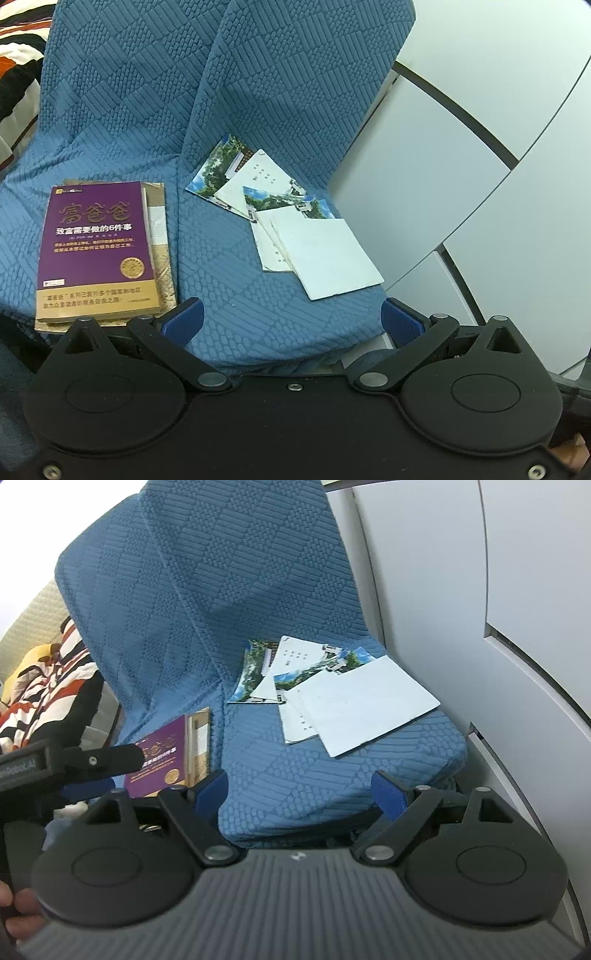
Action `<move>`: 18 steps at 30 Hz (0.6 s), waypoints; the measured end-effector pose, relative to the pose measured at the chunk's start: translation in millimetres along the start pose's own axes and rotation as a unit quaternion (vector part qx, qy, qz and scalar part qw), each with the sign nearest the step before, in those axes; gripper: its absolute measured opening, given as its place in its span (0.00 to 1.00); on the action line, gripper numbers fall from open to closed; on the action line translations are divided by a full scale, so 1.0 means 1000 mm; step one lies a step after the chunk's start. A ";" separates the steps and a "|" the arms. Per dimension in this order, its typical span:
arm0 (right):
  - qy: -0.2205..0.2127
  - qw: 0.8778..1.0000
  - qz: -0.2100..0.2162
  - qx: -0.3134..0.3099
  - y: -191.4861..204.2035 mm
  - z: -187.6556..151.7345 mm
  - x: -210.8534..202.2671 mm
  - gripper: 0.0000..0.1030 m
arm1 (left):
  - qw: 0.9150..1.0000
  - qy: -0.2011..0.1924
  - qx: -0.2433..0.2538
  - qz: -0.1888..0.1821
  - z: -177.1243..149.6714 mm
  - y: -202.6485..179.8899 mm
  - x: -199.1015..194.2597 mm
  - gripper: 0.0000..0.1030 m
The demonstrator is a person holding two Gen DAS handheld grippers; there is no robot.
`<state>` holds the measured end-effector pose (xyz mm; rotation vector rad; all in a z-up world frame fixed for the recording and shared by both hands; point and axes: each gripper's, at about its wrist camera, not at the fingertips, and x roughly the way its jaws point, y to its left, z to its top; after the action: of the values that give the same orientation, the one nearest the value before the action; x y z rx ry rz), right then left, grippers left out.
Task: Organize objects
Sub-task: 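Open both grippers and withdraw them from the stacked books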
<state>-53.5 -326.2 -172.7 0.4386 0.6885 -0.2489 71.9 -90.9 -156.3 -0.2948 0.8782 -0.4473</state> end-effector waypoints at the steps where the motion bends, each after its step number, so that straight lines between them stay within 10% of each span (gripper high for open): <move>1: 0.000 1.000 -0.002 0.001 -0.003 0.000 0.001 0.84 | 1.000 0.001 0.000 -0.001 0.000 -0.001 0.003 0.99; 18: 0.022 0.999 -0.026 0.042 -0.077 0.012 0.040 0.83 | 0.999 0.029 0.032 0.027 -0.004 -0.038 0.092 0.99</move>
<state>-44.7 -402.7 -214.0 0.5074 0.7345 -0.3189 110.1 -169.5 -204.9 -0.1994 0.9242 -0.4347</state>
